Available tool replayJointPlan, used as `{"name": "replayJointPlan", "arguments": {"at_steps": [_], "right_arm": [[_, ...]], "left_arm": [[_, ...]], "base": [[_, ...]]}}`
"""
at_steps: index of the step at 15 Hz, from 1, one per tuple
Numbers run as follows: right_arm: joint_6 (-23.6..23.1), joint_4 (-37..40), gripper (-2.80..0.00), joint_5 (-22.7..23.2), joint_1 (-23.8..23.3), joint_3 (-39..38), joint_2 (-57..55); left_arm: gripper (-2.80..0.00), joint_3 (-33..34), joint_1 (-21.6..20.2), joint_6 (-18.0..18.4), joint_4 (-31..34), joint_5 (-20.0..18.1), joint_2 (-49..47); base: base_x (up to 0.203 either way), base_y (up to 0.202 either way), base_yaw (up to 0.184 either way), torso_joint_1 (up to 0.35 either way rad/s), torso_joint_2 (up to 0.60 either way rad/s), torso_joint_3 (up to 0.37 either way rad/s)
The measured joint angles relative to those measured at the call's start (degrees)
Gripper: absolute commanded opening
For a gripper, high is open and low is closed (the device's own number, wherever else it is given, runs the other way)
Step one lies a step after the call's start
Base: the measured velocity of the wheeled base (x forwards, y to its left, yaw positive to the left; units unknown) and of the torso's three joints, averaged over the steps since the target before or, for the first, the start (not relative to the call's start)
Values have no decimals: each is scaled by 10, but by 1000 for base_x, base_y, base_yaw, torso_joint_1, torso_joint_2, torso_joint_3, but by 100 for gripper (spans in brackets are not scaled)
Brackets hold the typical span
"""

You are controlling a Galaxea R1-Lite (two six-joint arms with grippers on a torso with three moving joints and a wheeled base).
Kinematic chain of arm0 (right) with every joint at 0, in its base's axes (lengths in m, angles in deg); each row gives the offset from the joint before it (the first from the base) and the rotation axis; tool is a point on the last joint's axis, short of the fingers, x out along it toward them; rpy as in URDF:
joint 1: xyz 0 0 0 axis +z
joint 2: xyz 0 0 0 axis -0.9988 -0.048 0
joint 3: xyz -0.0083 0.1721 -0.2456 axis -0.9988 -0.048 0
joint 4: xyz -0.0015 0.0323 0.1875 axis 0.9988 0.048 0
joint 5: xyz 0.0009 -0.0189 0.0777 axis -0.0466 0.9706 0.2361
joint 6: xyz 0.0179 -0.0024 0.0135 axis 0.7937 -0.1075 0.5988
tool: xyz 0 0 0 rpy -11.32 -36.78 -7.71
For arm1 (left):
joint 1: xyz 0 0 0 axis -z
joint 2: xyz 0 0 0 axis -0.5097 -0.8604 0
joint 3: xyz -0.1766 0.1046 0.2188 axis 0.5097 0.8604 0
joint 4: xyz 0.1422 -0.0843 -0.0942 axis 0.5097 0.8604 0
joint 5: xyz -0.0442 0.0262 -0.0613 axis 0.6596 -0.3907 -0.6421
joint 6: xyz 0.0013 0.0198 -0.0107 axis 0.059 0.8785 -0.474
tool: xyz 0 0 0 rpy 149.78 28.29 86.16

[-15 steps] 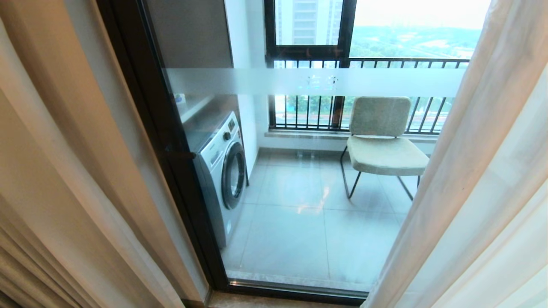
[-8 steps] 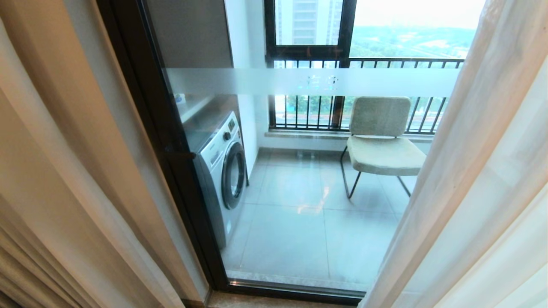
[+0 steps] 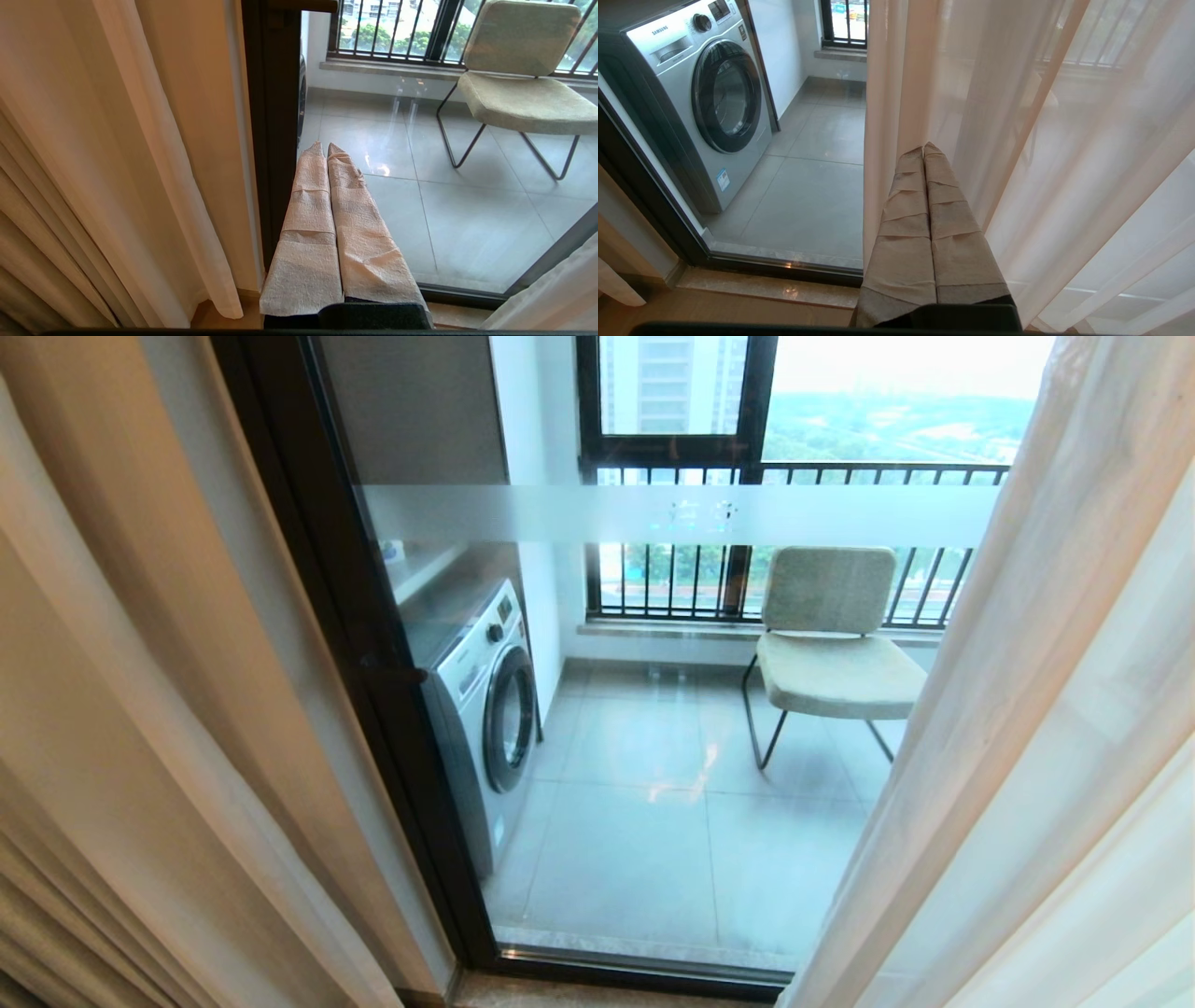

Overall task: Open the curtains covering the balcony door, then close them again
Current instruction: Close the inner curtains on both sides

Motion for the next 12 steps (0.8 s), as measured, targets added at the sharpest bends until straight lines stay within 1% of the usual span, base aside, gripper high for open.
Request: {"name": "replayJointPlan", "arguments": {"at_steps": [6,8,12], "right_arm": [[0,0,-280,0,0,0,0],[0,0,-280,0,0,0,0],[0,0,-280,0,0,0,0]], "left_arm": [[-280,0,0,0,0,0,0],[-280,0,0,0,0,0,0],[-280,0,0,0,0,0,0]], "base": [[0,0,0,0,0,0],[1,113,0,7,1,5],[0,192,2,1,0,5]]}}
